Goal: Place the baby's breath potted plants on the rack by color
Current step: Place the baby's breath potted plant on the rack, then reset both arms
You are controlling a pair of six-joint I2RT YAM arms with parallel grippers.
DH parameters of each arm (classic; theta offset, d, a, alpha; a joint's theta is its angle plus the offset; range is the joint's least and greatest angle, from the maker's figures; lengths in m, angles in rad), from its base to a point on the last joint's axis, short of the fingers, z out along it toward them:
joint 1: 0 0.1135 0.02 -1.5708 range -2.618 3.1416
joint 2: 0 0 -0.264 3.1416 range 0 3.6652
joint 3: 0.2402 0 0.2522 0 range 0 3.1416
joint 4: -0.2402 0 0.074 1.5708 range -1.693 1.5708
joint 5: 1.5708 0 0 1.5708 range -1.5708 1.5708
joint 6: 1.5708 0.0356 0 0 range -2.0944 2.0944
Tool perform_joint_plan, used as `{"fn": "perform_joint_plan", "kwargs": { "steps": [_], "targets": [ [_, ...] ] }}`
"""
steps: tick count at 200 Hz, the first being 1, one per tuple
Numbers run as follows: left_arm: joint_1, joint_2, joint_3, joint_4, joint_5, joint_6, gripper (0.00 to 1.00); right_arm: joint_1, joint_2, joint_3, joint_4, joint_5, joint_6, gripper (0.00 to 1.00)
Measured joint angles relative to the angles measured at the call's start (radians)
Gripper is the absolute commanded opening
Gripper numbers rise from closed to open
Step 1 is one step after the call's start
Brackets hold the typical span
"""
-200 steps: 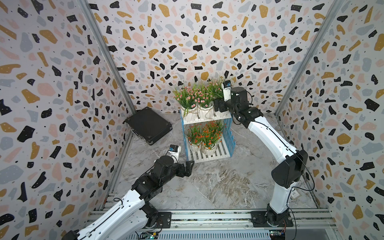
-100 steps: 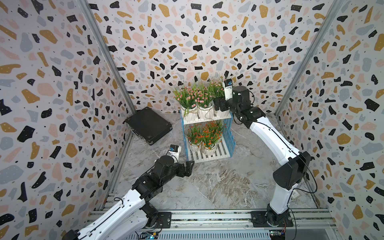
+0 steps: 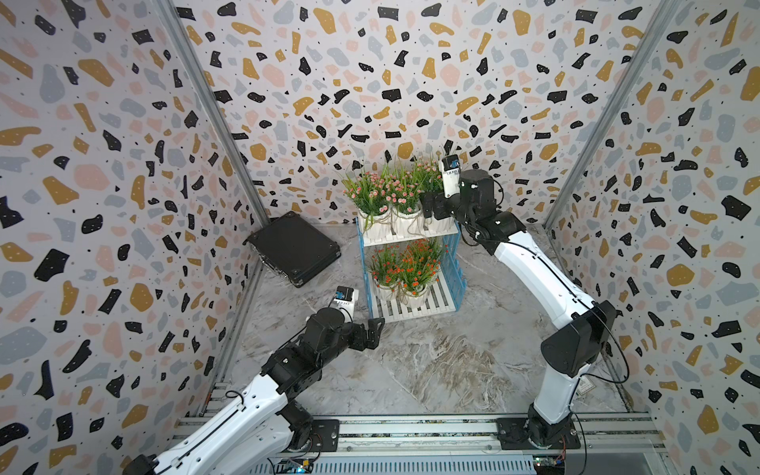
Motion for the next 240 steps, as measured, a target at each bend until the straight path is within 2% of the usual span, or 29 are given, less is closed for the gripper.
{"fn": "perform_joint_plan", "kwargs": {
  "steps": [32,86,145,170,204,240],
  "targets": [
    [0.000,0.008,0.000,0.000,0.000,0.000,1.00,0.001,-0.040,-0.009,-0.001,-0.016,0.006,1.00],
    [0.000,0.043,0.015,-0.012,-0.008,0.000,1.00,0.005,-0.204,-0.058,-0.032,-0.051,0.032,1.00],
    [0.000,0.123,0.186,-0.069,-0.039,0.026,1.00,0.001,-0.586,-0.407,-0.120,-0.055,0.053,1.00],
    [0.020,0.167,0.295,-0.129,-0.052,0.046,0.99,-0.062,-0.764,-0.557,-0.176,-0.063,0.080,1.00],
    [0.156,0.193,0.443,-0.232,-0.052,0.075,0.99,-0.167,-0.893,-0.785,-0.208,-0.081,0.118,1.00],
    [0.430,0.277,0.536,-0.257,-0.074,0.103,0.99,-0.225,-0.831,-1.017,-0.174,-0.101,0.118,1.00]
  ]
}}
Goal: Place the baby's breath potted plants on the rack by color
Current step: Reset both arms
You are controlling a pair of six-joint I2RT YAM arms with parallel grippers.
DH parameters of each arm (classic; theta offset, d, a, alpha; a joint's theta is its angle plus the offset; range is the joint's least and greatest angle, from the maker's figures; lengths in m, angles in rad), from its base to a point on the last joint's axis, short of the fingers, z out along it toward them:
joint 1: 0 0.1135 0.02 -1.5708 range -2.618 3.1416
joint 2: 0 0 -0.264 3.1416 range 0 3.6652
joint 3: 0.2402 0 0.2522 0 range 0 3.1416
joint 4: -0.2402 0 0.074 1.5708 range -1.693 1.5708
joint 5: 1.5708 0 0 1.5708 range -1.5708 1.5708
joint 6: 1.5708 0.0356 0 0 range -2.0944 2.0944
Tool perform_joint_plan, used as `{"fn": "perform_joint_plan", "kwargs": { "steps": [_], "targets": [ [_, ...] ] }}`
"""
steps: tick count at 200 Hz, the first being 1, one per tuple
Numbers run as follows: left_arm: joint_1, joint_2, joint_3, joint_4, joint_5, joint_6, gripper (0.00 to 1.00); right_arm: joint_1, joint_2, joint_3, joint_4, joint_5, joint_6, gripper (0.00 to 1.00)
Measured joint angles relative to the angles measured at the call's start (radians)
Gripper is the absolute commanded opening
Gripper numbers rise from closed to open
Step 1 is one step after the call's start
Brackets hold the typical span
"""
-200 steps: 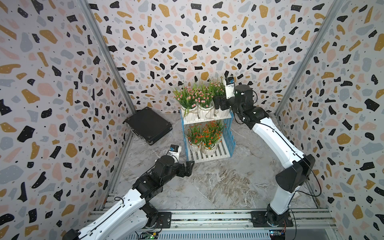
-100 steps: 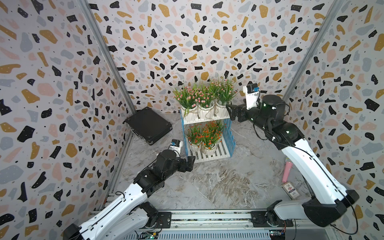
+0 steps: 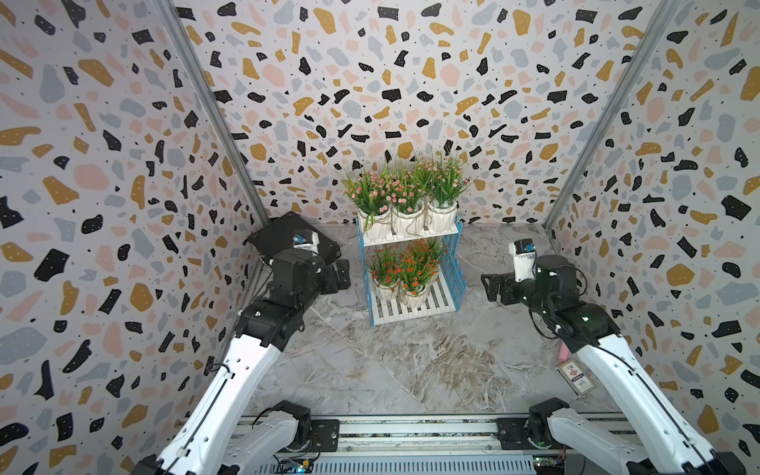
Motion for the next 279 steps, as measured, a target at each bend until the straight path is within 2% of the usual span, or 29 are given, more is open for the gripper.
{"fn": "perform_joint_plan", "kwargs": {
  "steps": [30,67,92,113,127,176,205,238,262,279],
  "targets": [
    [0.119,0.161,-0.061,0.067,-0.100,0.020,0.99,-0.082,0.091,-0.134,0.052,-0.026,0.005,1.00],
    [0.142,0.364,-0.246,0.212,-0.182,0.106,0.99,-0.216,0.172,-0.185,0.178,-0.088,0.024,1.00],
    [0.142,0.405,-0.377,0.415,-0.176,0.185,0.99,-0.326,0.264,-0.198,0.267,-0.120,0.024,1.00],
    [0.142,0.409,-0.499,0.639,-0.154,0.252,0.99,-0.385,0.279,-0.245,0.330,-0.103,0.006,1.00],
    [0.145,0.420,-0.570,0.774,-0.135,0.284,0.99,-0.393,0.274,-0.288,0.405,-0.084,-0.009,1.00],
    [0.150,0.405,-0.666,1.035,-0.098,0.329,0.99,-0.394,0.328,-0.495,0.802,-0.055,-0.076,1.00],
    [0.150,0.402,-0.683,1.093,-0.090,0.336,0.99,-0.394,0.381,-0.555,0.935,-0.051,-0.093,1.00],
    [0.150,0.399,-0.715,1.175,-0.088,0.336,0.99,-0.394,0.349,-0.598,1.077,-0.047,-0.098,1.00],
    [0.150,0.412,-0.775,1.270,-0.086,0.340,0.99,-0.394,0.325,-0.704,1.263,-0.039,-0.105,1.00],
    [0.150,0.423,-0.788,1.279,-0.084,0.340,0.99,-0.394,0.413,-0.771,1.432,-0.031,-0.109,1.00]
  ]
}}
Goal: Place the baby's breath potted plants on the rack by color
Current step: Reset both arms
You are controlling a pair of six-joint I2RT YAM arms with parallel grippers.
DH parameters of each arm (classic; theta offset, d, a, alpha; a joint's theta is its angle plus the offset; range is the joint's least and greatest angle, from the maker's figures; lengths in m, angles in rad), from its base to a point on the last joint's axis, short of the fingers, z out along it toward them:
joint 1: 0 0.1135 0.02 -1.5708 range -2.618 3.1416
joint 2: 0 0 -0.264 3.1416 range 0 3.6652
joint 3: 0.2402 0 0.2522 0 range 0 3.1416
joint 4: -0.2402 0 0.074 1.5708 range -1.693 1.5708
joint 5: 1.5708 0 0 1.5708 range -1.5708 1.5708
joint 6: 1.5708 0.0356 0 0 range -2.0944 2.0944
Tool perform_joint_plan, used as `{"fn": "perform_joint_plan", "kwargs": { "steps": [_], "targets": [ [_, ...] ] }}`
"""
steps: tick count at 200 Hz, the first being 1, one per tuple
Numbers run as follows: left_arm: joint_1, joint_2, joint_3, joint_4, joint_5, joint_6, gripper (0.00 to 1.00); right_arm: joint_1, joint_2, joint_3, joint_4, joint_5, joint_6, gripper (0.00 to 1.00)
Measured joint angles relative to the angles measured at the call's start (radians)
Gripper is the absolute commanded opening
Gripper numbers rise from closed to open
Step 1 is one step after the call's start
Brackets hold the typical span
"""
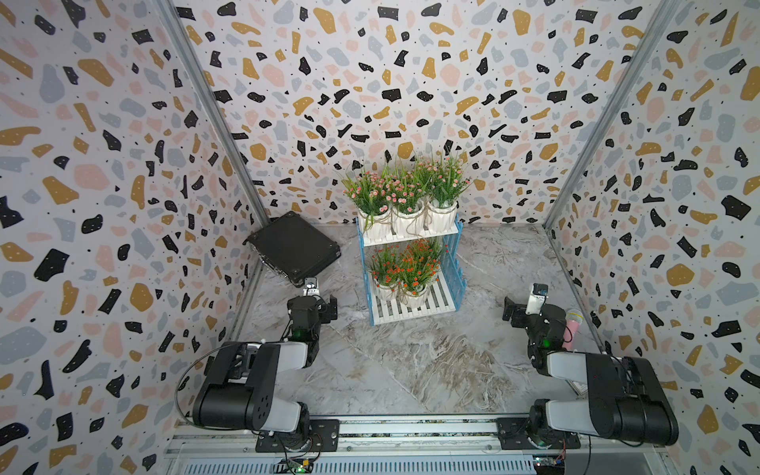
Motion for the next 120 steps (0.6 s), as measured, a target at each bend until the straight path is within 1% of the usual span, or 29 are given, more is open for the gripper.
{"fn": "perform_joint_plan", "kwargs": {
  "steps": [13,24,42,61,77,120],
  "targets": [
    [0.000,0.002,0.000,0.018,0.002,0.000,0.99,0.000,0.115,-0.033,0.140,-0.002,-0.001,1.00],
    [0.000,0.002,0.000,0.032,0.002,0.000,0.99,0.000,0.166,-0.047,0.177,0.005,0.000,1.00],
    [0.000,0.002,0.000,0.042,0.002,0.000,0.99,0.000,0.137,-0.029,0.129,0.011,-0.002,1.00],
    [0.000,0.002,0.000,0.052,0.002,0.000,0.99,0.002,0.127,0.096,0.034,-0.015,-0.016,1.00],
    [0.000,0.002,0.000,0.056,0.002,0.000,0.99,0.008,0.124,0.160,0.020,-0.023,-0.027,1.00],
    [-0.007,0.002,-0.003,0.072,-0.010,0.001,0.99,0.012,0.119,0.161,-0.038,-0.033,-0.036,1.00]
  ]
}}
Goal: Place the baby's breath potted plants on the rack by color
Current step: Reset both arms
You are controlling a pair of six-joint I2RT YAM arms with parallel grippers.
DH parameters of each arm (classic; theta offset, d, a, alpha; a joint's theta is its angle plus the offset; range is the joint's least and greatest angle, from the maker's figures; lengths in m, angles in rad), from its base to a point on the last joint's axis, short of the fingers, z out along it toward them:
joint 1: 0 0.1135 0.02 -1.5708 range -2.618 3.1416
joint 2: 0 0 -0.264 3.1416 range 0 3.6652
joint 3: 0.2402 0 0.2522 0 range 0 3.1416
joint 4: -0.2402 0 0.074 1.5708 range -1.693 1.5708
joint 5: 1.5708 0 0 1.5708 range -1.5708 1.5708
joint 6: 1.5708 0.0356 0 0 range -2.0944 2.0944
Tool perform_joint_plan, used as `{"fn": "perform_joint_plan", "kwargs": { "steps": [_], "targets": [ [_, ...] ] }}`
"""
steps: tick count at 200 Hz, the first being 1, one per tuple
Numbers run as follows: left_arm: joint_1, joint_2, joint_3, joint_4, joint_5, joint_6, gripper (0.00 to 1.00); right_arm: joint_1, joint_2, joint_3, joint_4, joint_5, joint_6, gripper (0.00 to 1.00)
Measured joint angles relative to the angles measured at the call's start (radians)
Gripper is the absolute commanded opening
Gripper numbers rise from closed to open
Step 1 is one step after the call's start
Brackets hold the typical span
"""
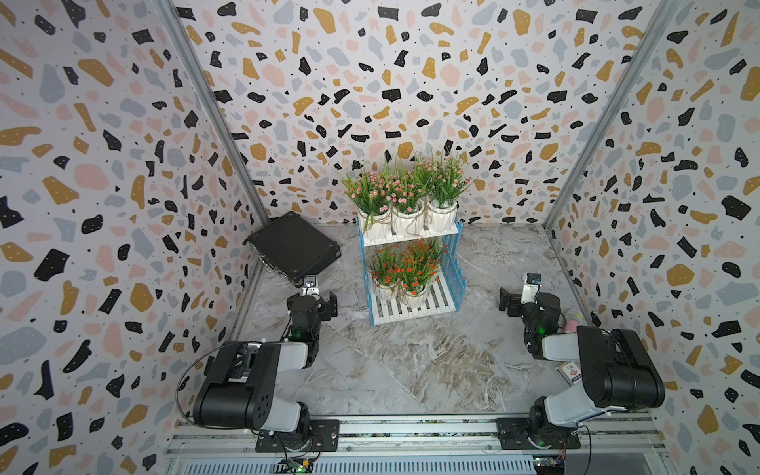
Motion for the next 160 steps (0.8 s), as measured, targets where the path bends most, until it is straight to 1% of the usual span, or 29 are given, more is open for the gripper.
{"fn": "perform_joint_plan", "kwargs": {
  "steps": [78,160],
  "targets": [
    [-0.006,0.000,-0.012,0.037,-0.027,0.007,0.99,0.000,0.000,0.000,-0.016,-0.003,-0.002,1.00],
    [-0.006,0.000,-0.012,0.037,-0.047,0.007,0.99,0.000,0.000,0.000,-0.019,-0.003,-0.002,1.00]
  ]
}}
